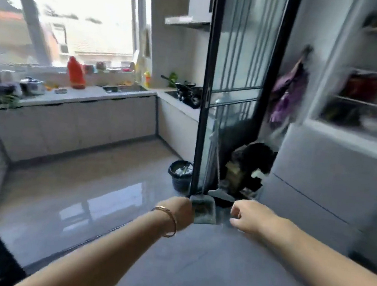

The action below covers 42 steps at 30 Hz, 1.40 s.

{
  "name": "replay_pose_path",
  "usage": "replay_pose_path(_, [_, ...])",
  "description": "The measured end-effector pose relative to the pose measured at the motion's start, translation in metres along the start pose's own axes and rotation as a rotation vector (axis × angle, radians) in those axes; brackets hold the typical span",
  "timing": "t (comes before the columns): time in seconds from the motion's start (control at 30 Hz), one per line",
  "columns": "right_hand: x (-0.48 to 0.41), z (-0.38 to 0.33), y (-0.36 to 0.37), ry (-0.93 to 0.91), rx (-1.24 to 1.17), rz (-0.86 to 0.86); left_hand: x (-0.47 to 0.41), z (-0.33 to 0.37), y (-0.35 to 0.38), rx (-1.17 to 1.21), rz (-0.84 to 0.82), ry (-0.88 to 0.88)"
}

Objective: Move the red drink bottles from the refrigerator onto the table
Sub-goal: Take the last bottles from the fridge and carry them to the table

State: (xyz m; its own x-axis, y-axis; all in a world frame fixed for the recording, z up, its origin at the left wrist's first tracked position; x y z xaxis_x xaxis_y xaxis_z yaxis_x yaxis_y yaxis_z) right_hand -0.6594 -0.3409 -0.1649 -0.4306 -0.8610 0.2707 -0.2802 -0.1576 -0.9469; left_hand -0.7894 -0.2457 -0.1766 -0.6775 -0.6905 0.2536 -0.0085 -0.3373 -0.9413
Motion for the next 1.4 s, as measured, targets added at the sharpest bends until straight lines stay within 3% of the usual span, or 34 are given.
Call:
replay_pose_path(0.17, [-0.044,0.156,-0.099,0.227,-0.024,0.119,-0.106,0.160,-0.065,-0.073,0.053,0.222])
replay_pose_path(0.4, [-0.095,0.325,-0.205,0.478,0.005,0.253,-0.237,0.313,-0.131,-0.030,0.176,0.453])
replay_pose_path(0.87, [-0.216,0.550,-0.368,0.780,-0.099,0.572,-0.504,0.568,-0.221,0.009,0.293,0.770])
replay_pose_path(1.03, [-0.272,0.624,-0.383,0.756,-0.271,0.703,-0.577,0.629,-0.209,0.051,0.270,0.811])
replay_pose_path(1.2, [-0.335,0.702,-0.405,0.725,-0.310,0.861,-0.643,0.683,-0.203,0.112,0.379,0.822])
replay_pose_path(1.4, [-0.448,0.800,-0.440,0.651,-0.371,0.870,-0.720,0.751,-0.209,0.199,0.521,0.794])
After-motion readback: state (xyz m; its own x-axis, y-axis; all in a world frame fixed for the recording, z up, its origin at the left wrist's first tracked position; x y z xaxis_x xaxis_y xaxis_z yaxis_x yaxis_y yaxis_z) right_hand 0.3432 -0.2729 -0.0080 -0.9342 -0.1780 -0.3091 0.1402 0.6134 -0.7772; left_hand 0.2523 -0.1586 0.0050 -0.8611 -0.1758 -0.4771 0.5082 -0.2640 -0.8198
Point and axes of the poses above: each hand's wrist, its own x-axis away from the middle knuckle, its own y-axis out of the palm, z = x × y, the point moved 9 cm from there along -x, towards the middle knuckle, and after that the axes turned 2 degrees about -x, right-handed, at the moved point
